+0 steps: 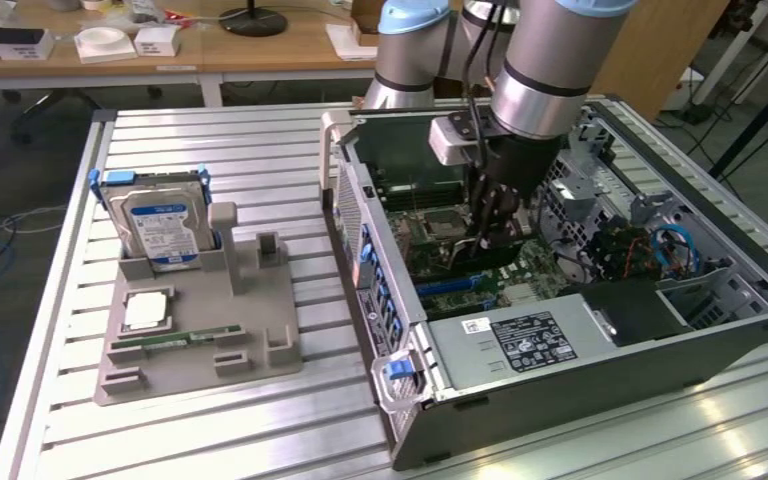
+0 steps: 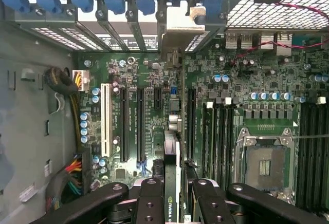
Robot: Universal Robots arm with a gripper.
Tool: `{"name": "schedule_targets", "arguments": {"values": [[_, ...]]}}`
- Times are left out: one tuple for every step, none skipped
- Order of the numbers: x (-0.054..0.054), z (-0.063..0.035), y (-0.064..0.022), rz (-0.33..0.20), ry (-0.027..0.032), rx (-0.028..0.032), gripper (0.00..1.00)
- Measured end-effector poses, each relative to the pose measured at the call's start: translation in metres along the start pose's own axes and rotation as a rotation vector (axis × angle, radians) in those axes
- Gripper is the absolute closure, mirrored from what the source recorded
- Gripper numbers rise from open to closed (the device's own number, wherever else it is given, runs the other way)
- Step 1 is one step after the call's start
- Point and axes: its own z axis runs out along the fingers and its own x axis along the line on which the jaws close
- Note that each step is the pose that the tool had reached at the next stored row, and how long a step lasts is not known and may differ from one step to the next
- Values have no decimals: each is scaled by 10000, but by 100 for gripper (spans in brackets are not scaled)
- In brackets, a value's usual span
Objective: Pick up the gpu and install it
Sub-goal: 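Insert the gpu into the slot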
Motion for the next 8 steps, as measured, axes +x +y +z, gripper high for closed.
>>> {"name": "schedule_targets", "arguments": {"values": [[-1, 14, 9, -1, -1, 1, 74], [-2, 25, 21, -1, 0, 0, 74], [-1, 35, 31, -1, -1, 2, 74], [-1, 40, 35, -1, 0, 3, 74], [-1, 39, 34, -1, 2, 2, 74], [-1, 39, 35, -1, 2, 2, 74], [-1, 40, 35, -1, 1, 2, 74], [-1, 40, 35, -1, 1, 2, 74]]}}
